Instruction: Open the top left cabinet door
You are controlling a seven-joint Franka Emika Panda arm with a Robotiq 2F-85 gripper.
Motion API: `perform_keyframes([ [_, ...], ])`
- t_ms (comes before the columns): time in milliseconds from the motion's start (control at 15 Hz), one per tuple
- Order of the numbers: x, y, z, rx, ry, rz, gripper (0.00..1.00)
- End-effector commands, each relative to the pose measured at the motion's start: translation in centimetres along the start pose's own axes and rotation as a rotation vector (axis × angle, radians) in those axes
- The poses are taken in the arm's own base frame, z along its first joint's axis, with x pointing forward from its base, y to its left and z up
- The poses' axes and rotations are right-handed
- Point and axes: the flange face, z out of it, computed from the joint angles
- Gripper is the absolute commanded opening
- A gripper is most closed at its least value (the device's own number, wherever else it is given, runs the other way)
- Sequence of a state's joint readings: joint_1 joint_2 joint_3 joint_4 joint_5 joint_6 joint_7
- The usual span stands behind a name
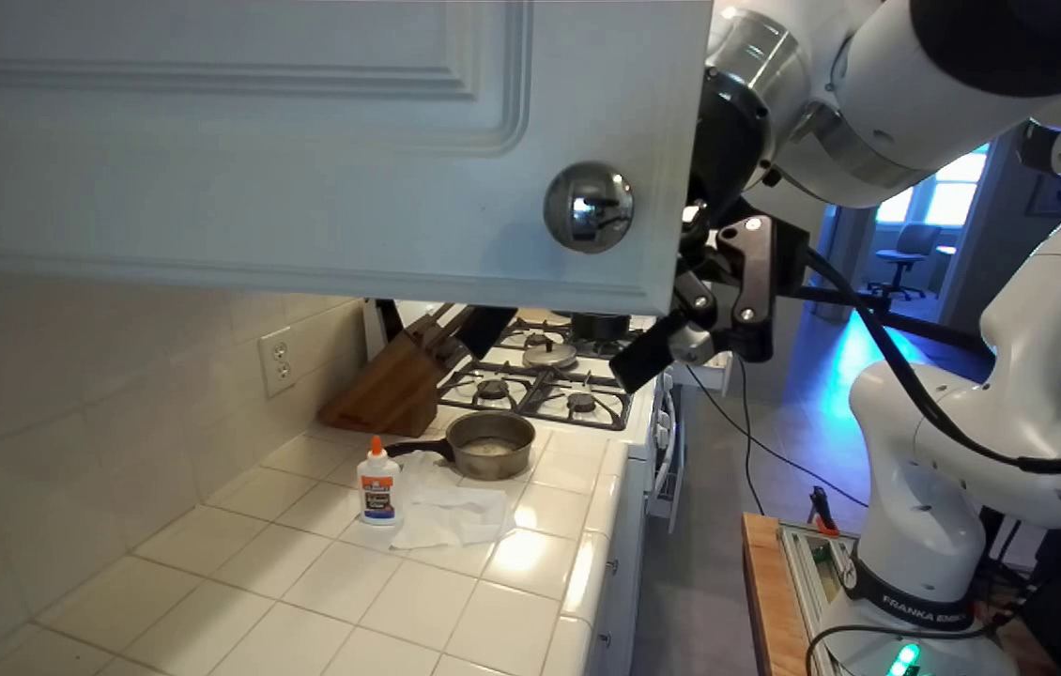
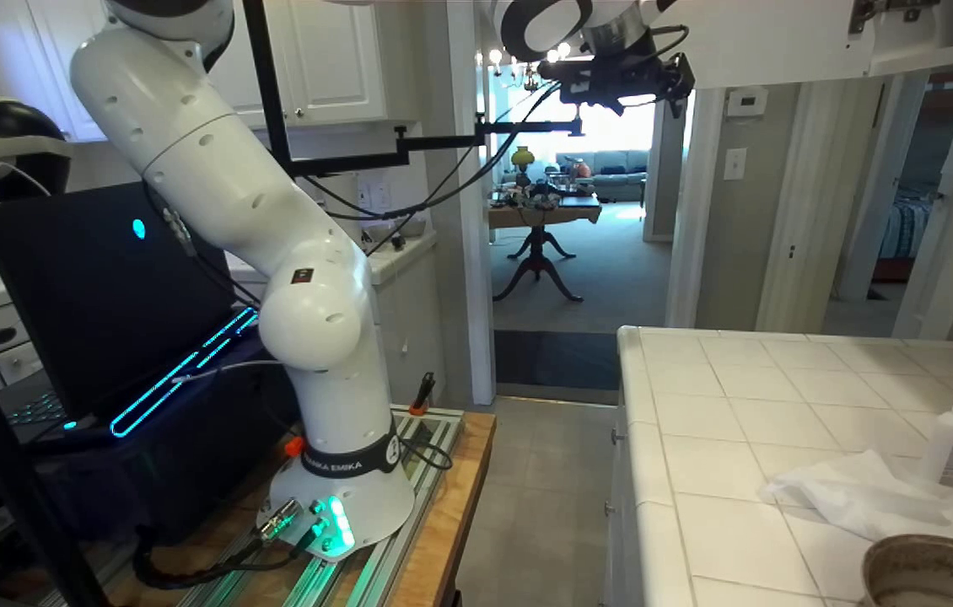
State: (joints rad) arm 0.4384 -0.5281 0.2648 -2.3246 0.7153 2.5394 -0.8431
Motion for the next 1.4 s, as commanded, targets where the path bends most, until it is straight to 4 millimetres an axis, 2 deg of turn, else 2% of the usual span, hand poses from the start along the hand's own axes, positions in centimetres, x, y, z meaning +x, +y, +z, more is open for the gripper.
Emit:
perform_keyframes([
  [0,2.6,3.9,-0.4,-0.113,0.070,0.075,1.00],
  [267,2.7,4.3,0.1,-0.126,0.059,0.087,1.00],
  [1000,2.4,4.1,-1.0,-0.224,-0.037,0.138,1.00],
  [1333,2.7,4.3,-0.3,-0.242,-0.068,0.079,1.00],
])
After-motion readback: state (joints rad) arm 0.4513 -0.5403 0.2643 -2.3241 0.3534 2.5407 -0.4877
